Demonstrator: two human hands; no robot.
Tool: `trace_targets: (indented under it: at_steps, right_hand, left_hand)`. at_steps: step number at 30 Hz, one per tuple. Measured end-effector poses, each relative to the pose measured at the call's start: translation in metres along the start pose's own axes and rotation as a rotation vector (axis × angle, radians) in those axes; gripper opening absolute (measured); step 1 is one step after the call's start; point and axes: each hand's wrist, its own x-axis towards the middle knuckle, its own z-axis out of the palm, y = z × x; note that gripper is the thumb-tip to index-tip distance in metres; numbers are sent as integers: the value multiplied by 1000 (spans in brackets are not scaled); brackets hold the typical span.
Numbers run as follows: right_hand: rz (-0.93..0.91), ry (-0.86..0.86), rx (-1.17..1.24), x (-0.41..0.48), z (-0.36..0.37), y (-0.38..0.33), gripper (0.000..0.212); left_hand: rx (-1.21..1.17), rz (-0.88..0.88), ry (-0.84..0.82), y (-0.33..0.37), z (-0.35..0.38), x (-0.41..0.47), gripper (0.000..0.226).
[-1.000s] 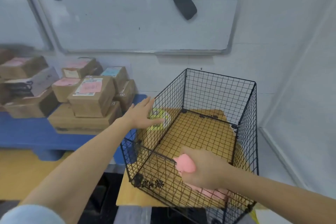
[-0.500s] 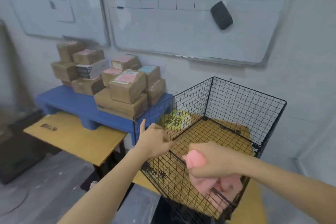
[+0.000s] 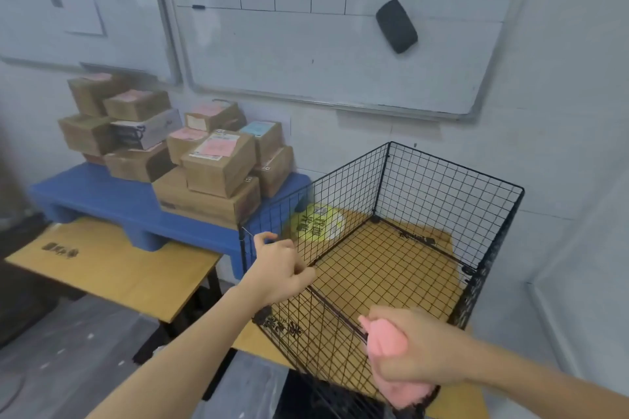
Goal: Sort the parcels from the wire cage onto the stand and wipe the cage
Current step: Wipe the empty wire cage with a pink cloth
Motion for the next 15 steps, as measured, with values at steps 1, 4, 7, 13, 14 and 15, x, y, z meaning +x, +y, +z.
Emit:
trace_targets:
  at_steps: [1,4,7,13,14,15]
  right_hand:
    - [12,3,2,-4,3,1,27]
    - [62,26,4,-18,9,4,38]
    - [62,98,6,-24,10,7,25]
    - [69,237,-1,-15,16,11,20]
    - [67,250,-12,-13,17,11,20]
    - [69,262,-30,-10,18,10,21]
  left_hand:
    - [-6,7,15,3,2,-2,59]
    - [-13,45,-38,13,5,3,56]
    - [-35,90,-134,25,1,22,62]
    - [82,121,-152,23,-1,47,92]
    - [91,113,-142,22,0,49,93]
    - [92,89,-141,21,0,52,93]
